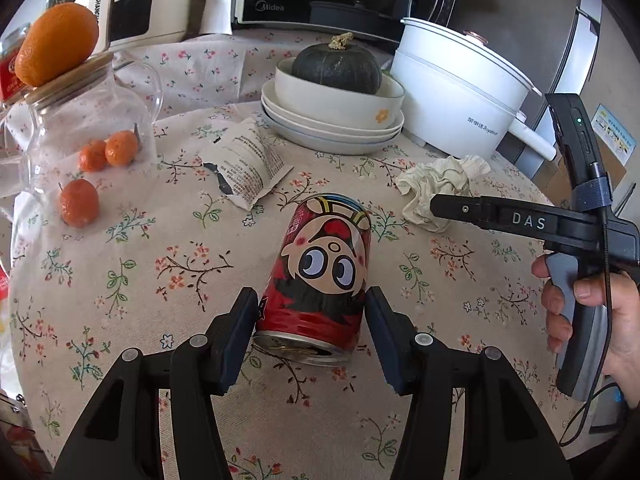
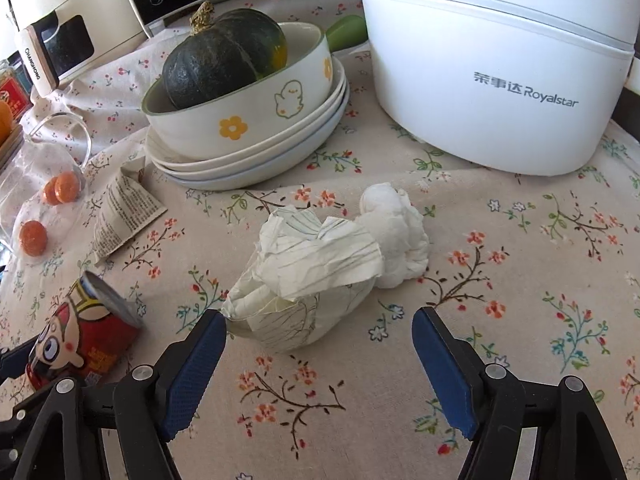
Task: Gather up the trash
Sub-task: 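Grasp the red cartoon can with the left tool while the right tool grasps the crumpled tissue, then carry the red can with the left tool and the tissue with the right tool over the bin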
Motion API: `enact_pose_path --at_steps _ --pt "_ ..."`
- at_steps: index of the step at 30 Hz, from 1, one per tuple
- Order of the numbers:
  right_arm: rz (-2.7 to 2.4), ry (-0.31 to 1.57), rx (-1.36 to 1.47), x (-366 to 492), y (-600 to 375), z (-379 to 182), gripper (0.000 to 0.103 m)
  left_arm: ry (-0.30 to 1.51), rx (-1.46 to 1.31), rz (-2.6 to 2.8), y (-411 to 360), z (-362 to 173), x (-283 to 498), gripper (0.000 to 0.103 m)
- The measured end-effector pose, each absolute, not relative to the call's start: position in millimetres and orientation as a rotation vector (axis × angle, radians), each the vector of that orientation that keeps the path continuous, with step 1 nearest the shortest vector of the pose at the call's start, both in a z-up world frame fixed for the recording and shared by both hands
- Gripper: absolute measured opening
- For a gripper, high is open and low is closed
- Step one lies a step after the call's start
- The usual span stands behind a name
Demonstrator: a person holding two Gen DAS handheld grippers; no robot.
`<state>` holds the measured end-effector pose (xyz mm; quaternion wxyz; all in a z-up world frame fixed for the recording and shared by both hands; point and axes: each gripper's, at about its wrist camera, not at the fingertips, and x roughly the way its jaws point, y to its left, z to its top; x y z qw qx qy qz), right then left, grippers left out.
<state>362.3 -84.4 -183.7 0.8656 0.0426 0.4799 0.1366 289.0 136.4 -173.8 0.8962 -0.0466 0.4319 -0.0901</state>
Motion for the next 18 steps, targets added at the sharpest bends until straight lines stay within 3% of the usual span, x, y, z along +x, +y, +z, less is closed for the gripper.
enact_pose_path --at_steps 2,4,18 --pt "0.313 1.017 0.151 365.7 -83.0 -188.2 0.068 0.893 -0.093 -0.196 138.2 -174.3 285.4 0.058" --pt "0.338 1.019 0.167 364.8 -80.5 -187.1 0.049 0.893 -0.093 -0.199 138.7 -174.7 284.1 0.058" --pt "0.380 0.984 0.061 312.3 -115.9 -133.5 0.047 0.933 -0.022 -0.181 111.9 -164.4 263.8 0.057"
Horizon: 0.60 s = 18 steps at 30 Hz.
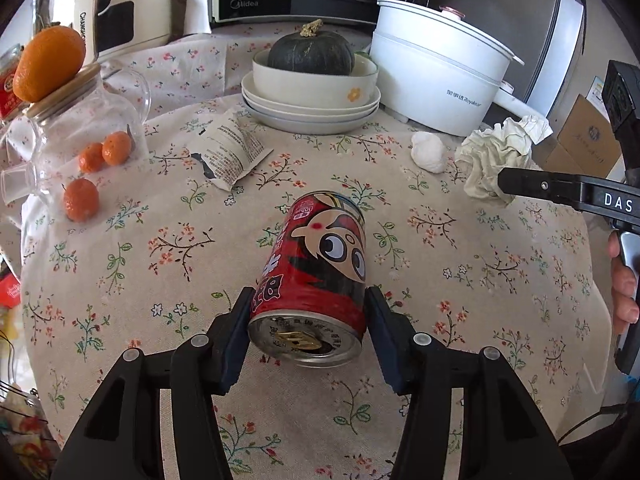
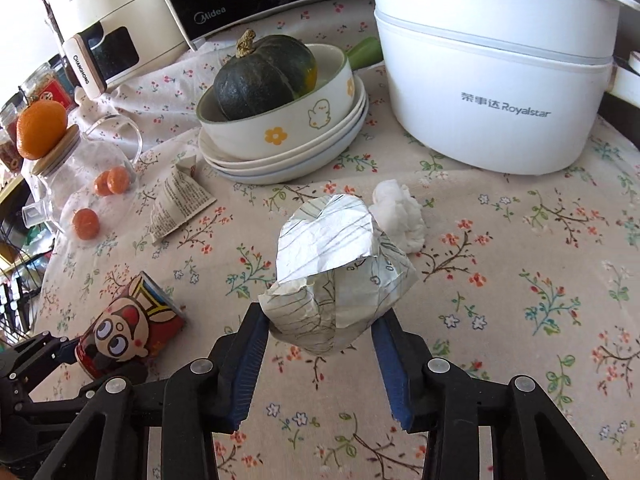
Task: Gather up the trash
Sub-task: 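Carry the red can with the left tool and the tissue with the right tool over the bin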
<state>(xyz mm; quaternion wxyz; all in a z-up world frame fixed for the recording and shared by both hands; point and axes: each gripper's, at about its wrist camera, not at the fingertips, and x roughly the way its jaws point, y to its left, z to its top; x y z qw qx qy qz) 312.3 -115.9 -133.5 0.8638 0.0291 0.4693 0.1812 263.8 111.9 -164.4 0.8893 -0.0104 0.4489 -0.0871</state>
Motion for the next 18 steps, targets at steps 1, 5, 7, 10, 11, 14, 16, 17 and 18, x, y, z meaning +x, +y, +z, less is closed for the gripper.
enact_pose_path --at_steps 1,5,7,10,11,14,16,17,18 --pt "0.377 0.983 0.060 307.2 -120.5 -129.9 0.047 0.929 -0.027 -0.180 111.0 -160.1 258.8 0.056" --pt "0.356 0.980 0.054 282.5 -142.7 -117.5 0.047 0.938 -0.032 -0.178 101.5 -150.4 235.9 0.056" --pt "0.342 0.990 0.054 269.8 -154.7 -113.1 0.047 0.940 -0.026 -0.182 94.8 -146.9 223.8 0.056" --pt "0.321 0.998 0.025 249.8 -168.1 -106.4 0.047 0.933 -0.013 -0.190 84.1 -138.4 206.6 0.055" --pt "0.317 0.999 0.019 243.1 -172.6 -103.8 0.047 0.930 -0.011 -0.193 80.9 -135.6 201.4 0.055" --pt "0.304 0.995 0.000 224.0 -184.4 -96.5 0.047 0.920 -0.016 -0.201 71.2 -127.9 185.6 0.055" --pt "0.290 0.996 -0.014 212.6 -191.7 -94.0 0.047 0.915 -0.022 -0.201 66.3 -123.5 176.6 0.055" --pt "0.284 0.999 -0.020 207.5 -194.4 -93.5 0.047 0.914 -0.026 -0.201 63.9 -120.6 172.6 0.055" --pt "0.279 1.001 -0.026 202.3 -197.5 -92.8 0.047 0.910 -0.028 -0.203 61.3 -117.7 168.0 0.055"
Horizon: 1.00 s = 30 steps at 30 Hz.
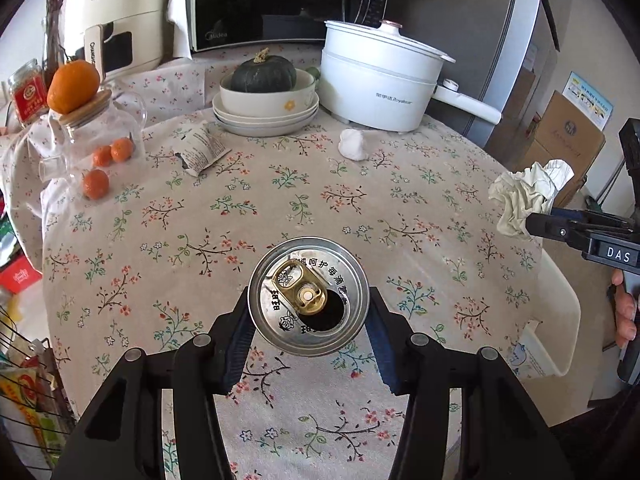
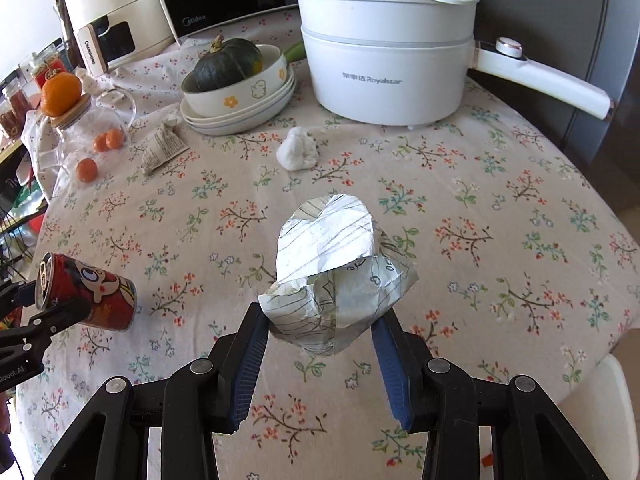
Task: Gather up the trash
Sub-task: 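Carry the red can with the left tool and the tissue with the right tool over the bin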
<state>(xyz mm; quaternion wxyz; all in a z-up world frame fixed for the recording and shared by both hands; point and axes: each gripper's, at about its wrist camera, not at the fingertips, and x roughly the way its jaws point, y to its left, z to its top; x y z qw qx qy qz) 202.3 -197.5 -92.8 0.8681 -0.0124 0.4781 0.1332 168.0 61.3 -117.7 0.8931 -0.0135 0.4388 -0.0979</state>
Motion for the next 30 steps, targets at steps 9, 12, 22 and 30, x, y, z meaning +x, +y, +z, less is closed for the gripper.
enact_pose_path --at_steps 9,12,22,30 --pt "0.243 1.017 -0.004 167.8 -239.0 -90.5 0.047 0.865 -0.048 -0.265 32.1 -101.9 134.2 0.055" --pt "0.206 1.051 0.010 162.5 -254.6 -94.5 0.047 0.857 -0.057 -0.297 18.4 -99.7 132.0 0.055" --pt "0.081 1.092 -0.001 143.0 -317.6 -107.7 0.047 0.862 -0.020 -0.416 -44.3 -97.6 130.7 0.055" --pt "0.001 1.155 0.009 123.1 -369.8 -128.2 0.047 0.873 0.024 -0.546 -114.9 -99.8 123.8 0.055"
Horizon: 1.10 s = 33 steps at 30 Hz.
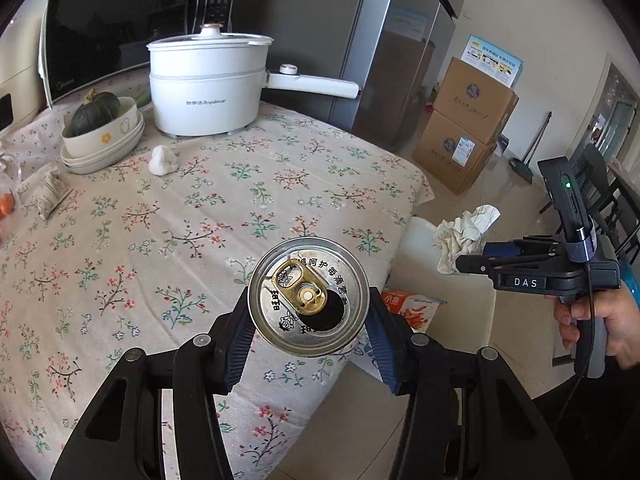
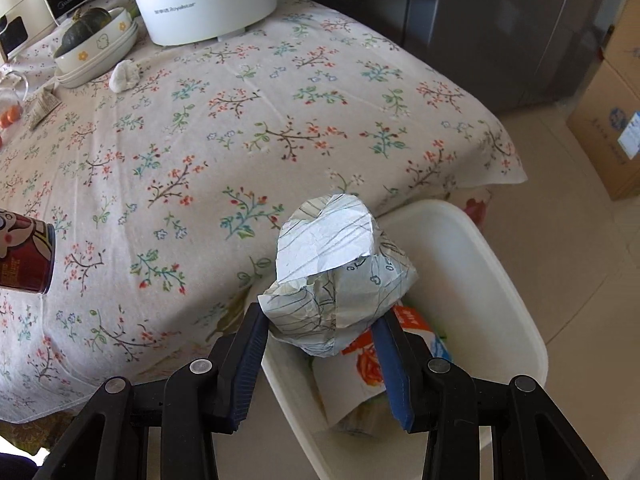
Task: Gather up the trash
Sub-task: 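Carry the red can with the left tool and the tissue with the right tool over the bin, then open the right tool to drop the tissue while the left tool drops the can into the bin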
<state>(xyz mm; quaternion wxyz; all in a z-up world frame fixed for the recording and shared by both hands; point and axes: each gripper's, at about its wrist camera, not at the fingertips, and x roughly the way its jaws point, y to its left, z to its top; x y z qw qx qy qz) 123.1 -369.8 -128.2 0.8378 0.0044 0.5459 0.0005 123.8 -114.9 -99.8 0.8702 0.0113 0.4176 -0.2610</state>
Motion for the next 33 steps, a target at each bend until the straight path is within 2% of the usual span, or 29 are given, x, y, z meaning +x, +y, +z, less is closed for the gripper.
enact_pose_path --at_steps 13,26,28,29,30,33 --pt "-0.111 1.221 0.122 102.6 -439.6 -142.5 0.048 0.906 0.123 -0.735 -236.2 -128.7 109.5 0.055" --pt "-0.163 1.252 0.150 92.0 -468.7 -152.5 0.048 0.908 0.175 -0.769 -274.3 -158.1 123.2 0.056" --pt "-0.170 1.253 0.157 92.1 -471.3 -152.4 0.048 0.907 0.184 -0.756 -273.6 -154.0 125.0 0.070" --pt "-0.172 1.253 0.161 92.2 -472.1 -152.2 0.048 0.909 0.194 -0.733 -272.3 -151.6 126.7 0.085" --pt "-0.173 1.253 0.165 92.1 -472.6 -151.8 0.048 0.909 0.199 -0.715 -269.4 -148.7 128.1 0.091" --pt "-0.170 1.257 0.162 93.6 -469.4 -152.0 0.048 0.923 0.186 -0.663 -255.4 -141.5 132.1 0.092"
